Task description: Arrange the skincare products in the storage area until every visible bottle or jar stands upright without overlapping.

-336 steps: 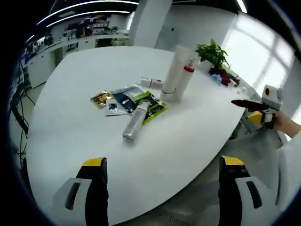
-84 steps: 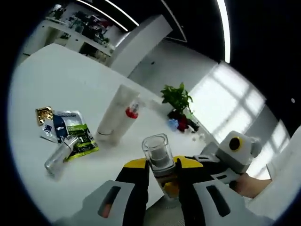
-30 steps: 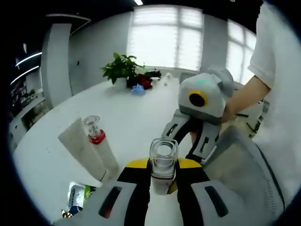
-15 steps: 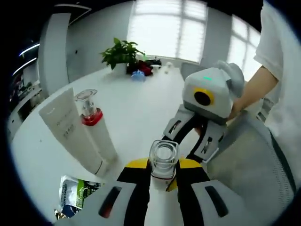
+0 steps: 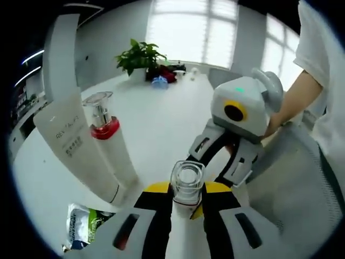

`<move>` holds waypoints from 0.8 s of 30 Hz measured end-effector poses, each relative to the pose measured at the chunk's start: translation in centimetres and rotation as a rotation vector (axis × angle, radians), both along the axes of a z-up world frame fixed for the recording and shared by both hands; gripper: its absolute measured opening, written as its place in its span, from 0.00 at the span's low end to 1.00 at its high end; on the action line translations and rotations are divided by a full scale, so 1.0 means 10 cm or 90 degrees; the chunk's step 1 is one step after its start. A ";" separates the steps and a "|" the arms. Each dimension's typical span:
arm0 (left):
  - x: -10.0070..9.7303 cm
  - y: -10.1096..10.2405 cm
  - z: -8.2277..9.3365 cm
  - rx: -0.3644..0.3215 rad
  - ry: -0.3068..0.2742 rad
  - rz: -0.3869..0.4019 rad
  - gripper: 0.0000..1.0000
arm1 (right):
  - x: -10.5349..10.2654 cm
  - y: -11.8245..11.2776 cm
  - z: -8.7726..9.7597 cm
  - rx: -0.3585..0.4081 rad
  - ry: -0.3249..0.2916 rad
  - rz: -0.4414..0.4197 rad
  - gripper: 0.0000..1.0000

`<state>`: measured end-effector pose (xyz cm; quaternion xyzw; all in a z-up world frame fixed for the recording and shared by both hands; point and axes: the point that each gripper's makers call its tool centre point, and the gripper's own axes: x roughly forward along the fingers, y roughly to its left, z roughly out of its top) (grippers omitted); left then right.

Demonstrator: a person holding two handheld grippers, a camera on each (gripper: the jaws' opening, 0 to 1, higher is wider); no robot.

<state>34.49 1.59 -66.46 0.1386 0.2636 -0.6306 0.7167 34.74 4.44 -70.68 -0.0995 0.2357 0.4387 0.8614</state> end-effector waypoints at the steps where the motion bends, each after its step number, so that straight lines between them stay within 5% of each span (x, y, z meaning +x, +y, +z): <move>1: 0.00 0.00 0.00 0.000 0.002 0.001 0.18 | 0.01 0.00 0.00 0.001 0.000 0.002 0.23; 14: 0.16 0.05 0.01 -0.006 0.008 0.055 0.29 | 0.15 -0.12 -0.01 0.007 0.004 0.017 0.23; 24: 0.16 0.33 -0.01 -0.006 0.034 0.116 0.38 | 0.39 -0.26 0.00 -0.008 -0.006 0.026 0.23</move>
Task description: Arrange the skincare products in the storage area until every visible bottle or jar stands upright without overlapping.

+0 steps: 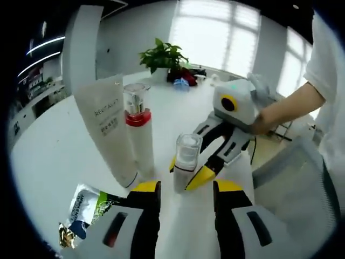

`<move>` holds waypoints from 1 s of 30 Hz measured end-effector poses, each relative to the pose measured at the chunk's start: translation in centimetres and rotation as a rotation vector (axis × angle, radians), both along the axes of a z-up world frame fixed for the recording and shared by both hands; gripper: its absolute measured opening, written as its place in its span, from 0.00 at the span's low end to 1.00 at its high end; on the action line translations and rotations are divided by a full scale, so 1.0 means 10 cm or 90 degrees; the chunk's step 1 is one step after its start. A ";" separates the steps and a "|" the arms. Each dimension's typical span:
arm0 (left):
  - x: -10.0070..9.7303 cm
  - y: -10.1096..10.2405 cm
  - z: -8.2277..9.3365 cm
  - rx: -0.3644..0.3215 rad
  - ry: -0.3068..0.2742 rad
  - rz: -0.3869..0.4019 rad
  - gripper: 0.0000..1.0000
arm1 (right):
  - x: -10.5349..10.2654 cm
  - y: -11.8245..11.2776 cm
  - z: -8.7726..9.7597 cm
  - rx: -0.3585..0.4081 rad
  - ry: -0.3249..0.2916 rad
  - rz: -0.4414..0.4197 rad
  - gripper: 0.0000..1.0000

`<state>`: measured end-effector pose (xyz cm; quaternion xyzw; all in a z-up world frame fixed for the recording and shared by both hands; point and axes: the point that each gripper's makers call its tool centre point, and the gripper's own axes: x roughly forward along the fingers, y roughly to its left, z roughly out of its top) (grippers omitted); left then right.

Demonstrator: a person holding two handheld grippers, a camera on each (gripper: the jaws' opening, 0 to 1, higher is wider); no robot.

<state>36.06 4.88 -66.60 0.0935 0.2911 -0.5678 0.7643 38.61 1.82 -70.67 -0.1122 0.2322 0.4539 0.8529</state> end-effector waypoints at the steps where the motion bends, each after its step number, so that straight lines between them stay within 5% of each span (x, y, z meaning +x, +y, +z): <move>1: -0.01 0.02 -0.02 0.002 0.004 0.004 0.39 | 0.02 -0.01 0.00 0.000 0.000 0.000 0.23; 30: -0.09 0.22 -0.13 0.013 0.038 0.057 0.45 | 0.31 -0.05 0.01 -0.004 -0.008 -0.002 0.24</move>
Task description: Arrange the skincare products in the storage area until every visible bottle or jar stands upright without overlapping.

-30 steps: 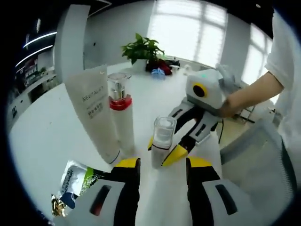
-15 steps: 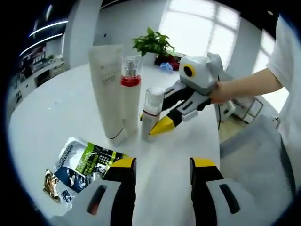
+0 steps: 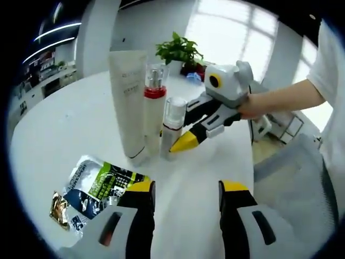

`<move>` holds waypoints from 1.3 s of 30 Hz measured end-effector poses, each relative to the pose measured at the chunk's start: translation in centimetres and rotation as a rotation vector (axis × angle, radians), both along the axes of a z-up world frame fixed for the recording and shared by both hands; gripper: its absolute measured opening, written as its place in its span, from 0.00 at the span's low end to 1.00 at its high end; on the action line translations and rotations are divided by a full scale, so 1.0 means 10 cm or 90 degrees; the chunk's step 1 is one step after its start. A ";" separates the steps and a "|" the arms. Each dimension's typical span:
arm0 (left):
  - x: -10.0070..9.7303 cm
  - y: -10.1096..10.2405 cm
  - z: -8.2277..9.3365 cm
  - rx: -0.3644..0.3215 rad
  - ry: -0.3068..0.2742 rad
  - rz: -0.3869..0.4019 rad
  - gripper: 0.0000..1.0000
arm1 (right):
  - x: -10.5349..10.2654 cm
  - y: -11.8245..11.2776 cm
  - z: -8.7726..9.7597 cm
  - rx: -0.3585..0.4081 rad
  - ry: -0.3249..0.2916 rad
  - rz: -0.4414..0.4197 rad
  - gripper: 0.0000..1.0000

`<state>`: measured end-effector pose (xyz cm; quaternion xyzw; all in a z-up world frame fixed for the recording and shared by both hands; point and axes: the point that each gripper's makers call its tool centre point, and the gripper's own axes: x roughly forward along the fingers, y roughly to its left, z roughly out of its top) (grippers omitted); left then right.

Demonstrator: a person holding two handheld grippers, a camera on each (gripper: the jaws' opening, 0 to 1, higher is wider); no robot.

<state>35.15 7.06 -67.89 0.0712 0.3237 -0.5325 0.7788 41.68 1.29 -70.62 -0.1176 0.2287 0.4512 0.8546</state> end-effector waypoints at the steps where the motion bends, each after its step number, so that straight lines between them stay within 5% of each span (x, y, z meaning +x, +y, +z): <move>1: 0.00 0.00 0.00 0.000 0.000 0.000 0.45 | 0.00 -0.01 -0.01 -0.003 0.004 0.000 0.24; 22: -0.03 0.14 -0.01 0.017 0.001 0.030 0.54 | -0.30 -0.11 -0.22 -0.032 0.064 -0.025 0.40; 39: -0.19 0.55 -0.02 0.045 0.024 0.106 0.68 | -0.68 -0.21 -0.11 -0.032 0.084 -0.077 0.63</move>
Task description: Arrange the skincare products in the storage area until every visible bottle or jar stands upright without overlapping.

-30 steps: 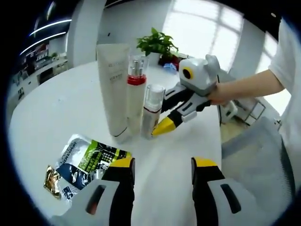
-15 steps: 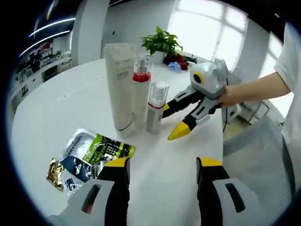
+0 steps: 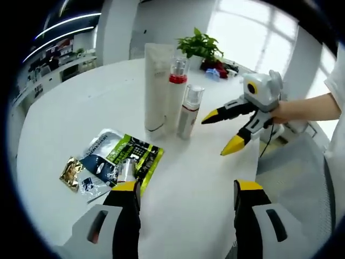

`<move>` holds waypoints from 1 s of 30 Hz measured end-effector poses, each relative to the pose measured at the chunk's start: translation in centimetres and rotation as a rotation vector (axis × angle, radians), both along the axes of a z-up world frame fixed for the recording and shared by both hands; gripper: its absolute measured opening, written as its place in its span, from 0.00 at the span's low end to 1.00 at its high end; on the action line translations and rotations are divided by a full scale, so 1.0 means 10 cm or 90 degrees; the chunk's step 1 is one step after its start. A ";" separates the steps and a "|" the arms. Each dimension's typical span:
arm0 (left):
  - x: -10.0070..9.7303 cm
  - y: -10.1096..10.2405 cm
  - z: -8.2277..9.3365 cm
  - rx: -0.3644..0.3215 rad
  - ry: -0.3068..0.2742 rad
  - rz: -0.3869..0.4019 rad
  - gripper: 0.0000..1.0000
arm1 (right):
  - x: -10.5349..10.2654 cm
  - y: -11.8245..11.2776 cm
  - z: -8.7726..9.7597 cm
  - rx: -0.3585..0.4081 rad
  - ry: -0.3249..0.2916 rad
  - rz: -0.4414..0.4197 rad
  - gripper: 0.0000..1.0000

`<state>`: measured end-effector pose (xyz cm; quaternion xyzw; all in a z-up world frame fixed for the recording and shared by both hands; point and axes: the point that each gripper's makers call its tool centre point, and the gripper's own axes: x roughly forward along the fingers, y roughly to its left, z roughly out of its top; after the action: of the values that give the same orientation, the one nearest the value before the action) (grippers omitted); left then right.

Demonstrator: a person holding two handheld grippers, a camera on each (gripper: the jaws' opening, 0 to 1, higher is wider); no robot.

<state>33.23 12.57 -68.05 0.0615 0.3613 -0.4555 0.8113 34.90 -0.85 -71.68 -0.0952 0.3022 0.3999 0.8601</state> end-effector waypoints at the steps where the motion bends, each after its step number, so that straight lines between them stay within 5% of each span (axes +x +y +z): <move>1: -0.01 0.02 0.01 -0.002 0.001 0.004 0.68 | -0.01 -0.01 0.01 0.002 0.000 -0.005 0.64; 22: -0.30 0.44 0.12 -0.013 0.018 0.106 0.81 | -0.36 -0.03 0.38 0.058 0.003 -0.081 0.80; 30: -0.37 0.59 0.18 -0.012 0.007 0.139 0.86 | -0.53 -0.02 0.49 0.048 -0.003 -0.065 0.84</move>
<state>29.51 18.45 -66.26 0.0119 0.3658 -0.3684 0.8546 29.61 -1.01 -66.83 -0.0483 0.2894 0.3664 0.8830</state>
